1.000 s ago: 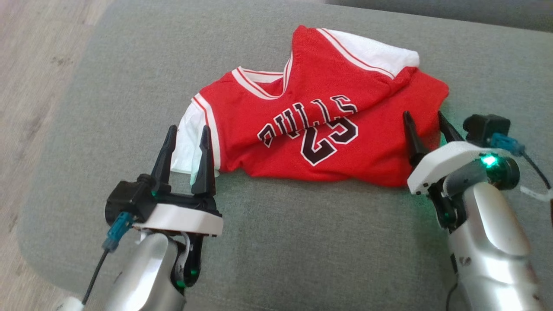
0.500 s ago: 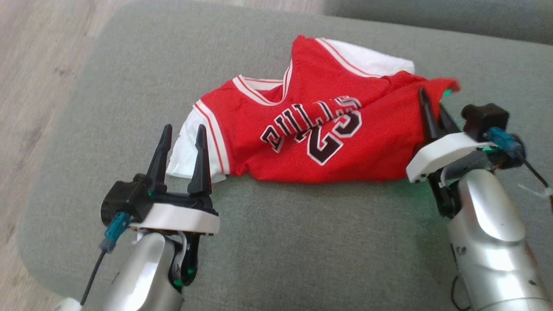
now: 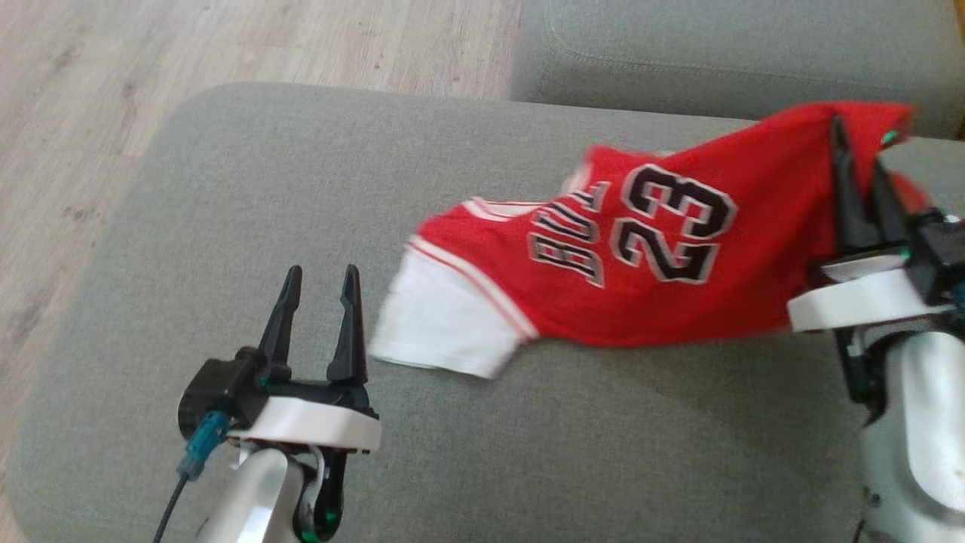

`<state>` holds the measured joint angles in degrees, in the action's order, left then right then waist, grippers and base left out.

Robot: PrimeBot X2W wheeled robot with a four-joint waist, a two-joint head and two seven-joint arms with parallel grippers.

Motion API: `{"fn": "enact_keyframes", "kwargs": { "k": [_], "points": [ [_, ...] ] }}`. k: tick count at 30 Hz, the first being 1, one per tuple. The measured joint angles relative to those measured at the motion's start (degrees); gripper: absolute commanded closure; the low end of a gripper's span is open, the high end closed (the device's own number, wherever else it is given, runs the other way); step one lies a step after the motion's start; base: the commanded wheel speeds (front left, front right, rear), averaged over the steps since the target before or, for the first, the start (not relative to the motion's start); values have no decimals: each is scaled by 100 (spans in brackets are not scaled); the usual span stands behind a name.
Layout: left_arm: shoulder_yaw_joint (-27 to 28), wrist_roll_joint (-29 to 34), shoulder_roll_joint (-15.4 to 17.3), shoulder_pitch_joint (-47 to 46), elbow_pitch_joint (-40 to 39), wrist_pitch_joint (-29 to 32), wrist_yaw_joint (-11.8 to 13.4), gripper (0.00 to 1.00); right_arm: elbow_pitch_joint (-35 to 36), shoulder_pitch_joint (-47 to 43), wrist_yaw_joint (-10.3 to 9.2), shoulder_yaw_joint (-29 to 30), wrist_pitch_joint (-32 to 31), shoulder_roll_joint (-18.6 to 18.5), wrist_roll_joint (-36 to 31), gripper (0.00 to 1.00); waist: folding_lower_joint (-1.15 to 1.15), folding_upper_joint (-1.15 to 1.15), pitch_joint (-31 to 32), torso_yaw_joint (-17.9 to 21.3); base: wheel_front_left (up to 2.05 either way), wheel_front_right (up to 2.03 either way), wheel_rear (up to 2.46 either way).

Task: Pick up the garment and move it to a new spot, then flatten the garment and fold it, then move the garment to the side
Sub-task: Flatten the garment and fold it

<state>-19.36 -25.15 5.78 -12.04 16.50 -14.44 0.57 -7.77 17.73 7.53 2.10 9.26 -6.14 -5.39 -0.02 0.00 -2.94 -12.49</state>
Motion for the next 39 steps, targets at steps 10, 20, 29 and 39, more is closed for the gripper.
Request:
{"fn": "enact_keyframes", "kwargs": {
  "k": [10,20,29,39],
  "points": [
    [-52,-9,3,-31,-137,2,-1,0,699,-81,0,92,-1205,-285,-367,100,2,0,-355,-236,0,0,0],
    [-103,-10,-101,-483,-118,0,-113,0,-1524,1435,0,274,-1522,-1070,-655,100,3,0,-1053,-549,0,0,0],
    [-75,-7,-138,-584,-10,0,-159,0,-3125,2142,0,380,-1200,-1076,-1088,0,3,0,-1289,-608,0,0,0],
    [143,49,-172,-625,-69,0,-189,0,-2980,2353,0,826,-427,-688,-951,0,2,0,-1032,-194,0,0,0]
  ]
}}
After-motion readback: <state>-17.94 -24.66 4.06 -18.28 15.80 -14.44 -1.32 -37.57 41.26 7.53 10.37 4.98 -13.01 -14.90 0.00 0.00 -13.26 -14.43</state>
